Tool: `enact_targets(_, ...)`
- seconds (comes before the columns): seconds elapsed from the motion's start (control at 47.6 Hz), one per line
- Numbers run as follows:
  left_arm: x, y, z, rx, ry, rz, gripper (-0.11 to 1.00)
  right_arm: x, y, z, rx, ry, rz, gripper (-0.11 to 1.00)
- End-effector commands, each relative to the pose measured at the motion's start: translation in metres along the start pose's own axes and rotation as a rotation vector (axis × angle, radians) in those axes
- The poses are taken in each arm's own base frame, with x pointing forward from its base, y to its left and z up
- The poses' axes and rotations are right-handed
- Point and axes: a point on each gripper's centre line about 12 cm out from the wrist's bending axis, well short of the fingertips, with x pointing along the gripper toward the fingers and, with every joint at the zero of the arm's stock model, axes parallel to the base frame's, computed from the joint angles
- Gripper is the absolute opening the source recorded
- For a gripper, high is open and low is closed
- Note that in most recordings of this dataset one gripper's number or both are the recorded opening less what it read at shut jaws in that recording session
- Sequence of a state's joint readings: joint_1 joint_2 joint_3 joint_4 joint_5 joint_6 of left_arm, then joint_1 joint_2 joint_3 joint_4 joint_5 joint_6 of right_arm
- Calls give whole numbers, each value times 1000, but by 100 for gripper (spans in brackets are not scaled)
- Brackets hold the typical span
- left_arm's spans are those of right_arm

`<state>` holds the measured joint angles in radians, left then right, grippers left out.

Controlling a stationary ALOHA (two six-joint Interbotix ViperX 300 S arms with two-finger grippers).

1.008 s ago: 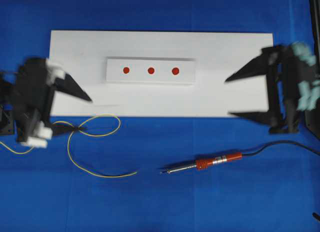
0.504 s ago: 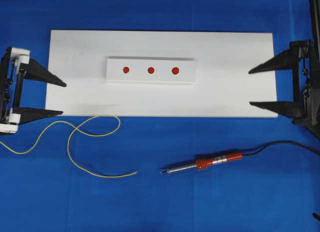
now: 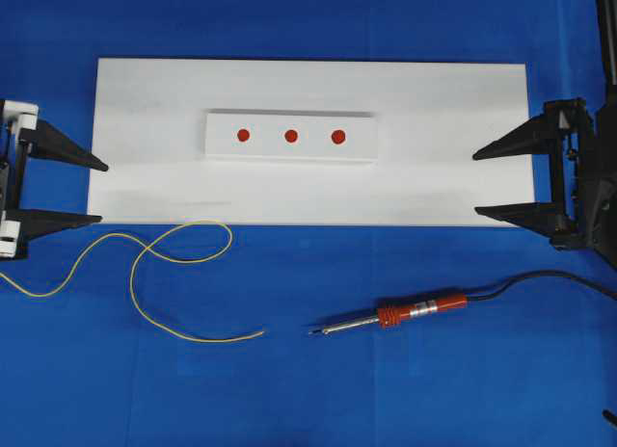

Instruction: Touch the tip of the soldering iron to the tip of the solder at the mark.

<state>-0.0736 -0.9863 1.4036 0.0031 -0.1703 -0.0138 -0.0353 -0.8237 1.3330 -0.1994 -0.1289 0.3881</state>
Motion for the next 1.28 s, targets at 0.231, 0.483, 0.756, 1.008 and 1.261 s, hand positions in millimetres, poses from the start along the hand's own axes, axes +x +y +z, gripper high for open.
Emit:
enact_targets(0.231,0,0,3,-1,3,3,72,1,0,4,1,-8,-1,71)
enact_targets(0.483,0,0,3,0,5,1,72,1,0,3,-1,6,-6,71)
enact_targets(0.756,0,0,3,0,5,1,72,1,0,2,-4,8,-6,71)
enact_targets(1.008,0,0,2,0,6,1,72,1,0,3,-4,6,-7,71)
enact_targets(1.261,0,1,1,-1,18,3,72,1,0,3,-4,6,-6,71)
